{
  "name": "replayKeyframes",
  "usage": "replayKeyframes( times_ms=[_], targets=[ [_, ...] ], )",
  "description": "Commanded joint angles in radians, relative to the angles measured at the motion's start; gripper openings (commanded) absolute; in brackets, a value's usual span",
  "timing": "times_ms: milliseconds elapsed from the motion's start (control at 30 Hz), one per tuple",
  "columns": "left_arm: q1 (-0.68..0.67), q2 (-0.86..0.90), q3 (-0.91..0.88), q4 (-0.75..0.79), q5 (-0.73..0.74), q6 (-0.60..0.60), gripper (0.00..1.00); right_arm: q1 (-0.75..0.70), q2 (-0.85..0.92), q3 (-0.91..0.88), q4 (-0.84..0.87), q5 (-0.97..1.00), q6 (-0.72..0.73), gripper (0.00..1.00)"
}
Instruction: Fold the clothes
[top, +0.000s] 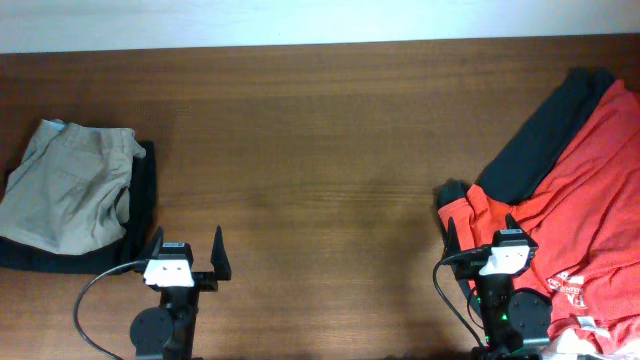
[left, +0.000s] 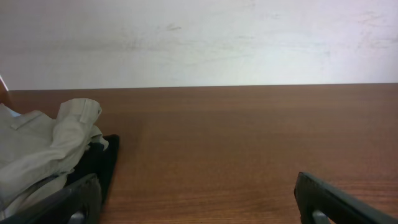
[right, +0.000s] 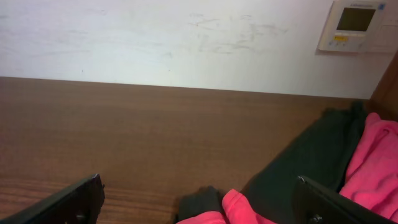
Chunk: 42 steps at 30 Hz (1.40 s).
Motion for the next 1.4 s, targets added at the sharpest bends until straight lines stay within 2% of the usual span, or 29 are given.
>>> replayKeyframes(
  times_ms=[0, 967, 1033, 1167, 1267, 1367],
  targets=[
    [-0.004, -0.008, -0.006, -0.002, -0.008, -0.009, 0.99, -0.007, -0.006, -0.005, -0.007, -0.002, 0.004, 0.99],
    [-0.004, -0.008, -0.006, -0.001, -0.008, -0.009, 0.99, -0.007, -0.006, -0.005, -0.007, -0.002, 0.005, 0.99],
    [-0.004, -0.008, -0.006, 0.011, -0.005, -0.011, 0.99, -0.007, -0.006, -0.005, -0.006, -0.002, 0.090, 0.99],
    [-0.004, -0.007, 0.000, 0.028, 0.019, -0.014, 0.99, -0.007, 0.000, 0.085, -0.068, 0.053, 0.099, 0.99],
    [-0.004, 0.042, 0.061, 0.003, 0.019, -0.013, 0.99, -0.008, 0.101, 0.212, -0.237, 0.107, 0.121, 0.99],
    [-0.004, 0.214, 0.156, -0.029, 0.019, -0.013, 0.99, -0.008, 0.334, 0.374, -0.344, 0.108, 0.148, 0.99]
  ],
)
